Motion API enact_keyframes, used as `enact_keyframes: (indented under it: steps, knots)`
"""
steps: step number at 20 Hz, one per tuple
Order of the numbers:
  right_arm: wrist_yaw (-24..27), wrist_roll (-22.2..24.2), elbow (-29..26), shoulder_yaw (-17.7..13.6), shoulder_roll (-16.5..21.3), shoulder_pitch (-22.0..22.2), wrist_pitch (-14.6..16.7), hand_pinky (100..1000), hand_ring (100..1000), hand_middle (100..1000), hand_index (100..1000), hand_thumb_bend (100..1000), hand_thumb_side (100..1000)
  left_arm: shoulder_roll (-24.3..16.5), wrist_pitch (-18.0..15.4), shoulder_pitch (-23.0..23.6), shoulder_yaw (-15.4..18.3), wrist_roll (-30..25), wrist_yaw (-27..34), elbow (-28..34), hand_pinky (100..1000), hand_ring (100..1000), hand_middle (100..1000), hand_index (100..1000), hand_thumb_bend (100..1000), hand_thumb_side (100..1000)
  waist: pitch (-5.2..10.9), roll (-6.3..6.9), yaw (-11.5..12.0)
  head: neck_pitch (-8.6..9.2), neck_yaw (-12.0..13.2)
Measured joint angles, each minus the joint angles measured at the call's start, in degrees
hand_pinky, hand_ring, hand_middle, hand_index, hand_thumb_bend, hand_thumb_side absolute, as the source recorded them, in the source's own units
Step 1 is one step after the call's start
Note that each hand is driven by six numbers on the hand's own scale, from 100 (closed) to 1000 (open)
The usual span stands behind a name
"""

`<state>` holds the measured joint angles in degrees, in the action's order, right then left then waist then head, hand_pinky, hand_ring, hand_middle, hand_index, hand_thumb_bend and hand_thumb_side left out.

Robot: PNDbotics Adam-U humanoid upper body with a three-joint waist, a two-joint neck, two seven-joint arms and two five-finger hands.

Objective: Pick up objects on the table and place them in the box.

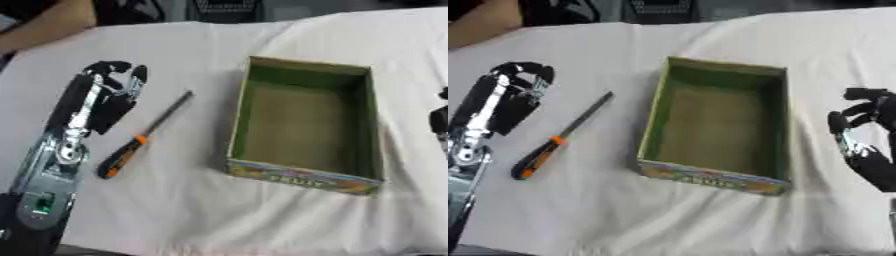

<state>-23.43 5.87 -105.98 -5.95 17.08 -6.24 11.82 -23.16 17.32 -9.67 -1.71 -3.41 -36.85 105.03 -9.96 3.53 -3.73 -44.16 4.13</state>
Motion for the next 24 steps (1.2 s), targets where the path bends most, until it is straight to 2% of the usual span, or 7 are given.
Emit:
enact_keyframes:
  steps: [7, 16, 17, 18, 24]
  knots:
    - [0.17, 1.04, 0.18, 0.12, 0.01, 0.00, 0.17, 512, 598, 682, 786, 401, 658, -3.35, 0.48, 1.30, -0.94, -3.19, -1.13, -1.86, 736, 723, 782, 833, 512, 837, 0.00, 0.04, -0.05, 0.00, -0.09]
    - [0.17, 1.20, 0.20, 0.11, 0.01, 0.05, 0.21, 512, 598, 681, 785, 402, 659, -4.85, 1.18, 2.40, -1.61, -5.39, -2.77, -3.82, 746, 731, 768, 828, 532, 797, -0.03, 0.05, -0.17, 0.00, -0.09]
    - [0.17, 1.20, 0.20, 0.11, 0.01, 0.05, 0.21, 512, 598, 681, 784, 402, 659, -4.85, 1.25, 2.41, -1.62, -5.57, -2.88, -3.88, 746, 731, 770, 828, 544, 843, -0.03, 0.05, -0.17, 0.00, -0.09]
    - [0.17, 1.20, 0.20, 0.11, 0.01, 0.05, 0.21, 512, 598, 681, 785, 402, 659, -4.85, 1.28, 2.43, -1.62, -5.66, -3.02, -4.01, 747, 730, 762, 825, 538, 789, -0.03, 0.05, -0.17, 0.00, -0.09]
    - [0.17, 1.44, 0.20, 0.11, 0.00, 0.07, 0.03, 511, 598, 681, 785, 401, 660, -4.87, 1.73, 2.86, -1.99, -6.41, -4.17, -5.15, 756, 737, 757, 812, 545, 742, -0.03, 0.06, -0.18, 0.00, -0.09]
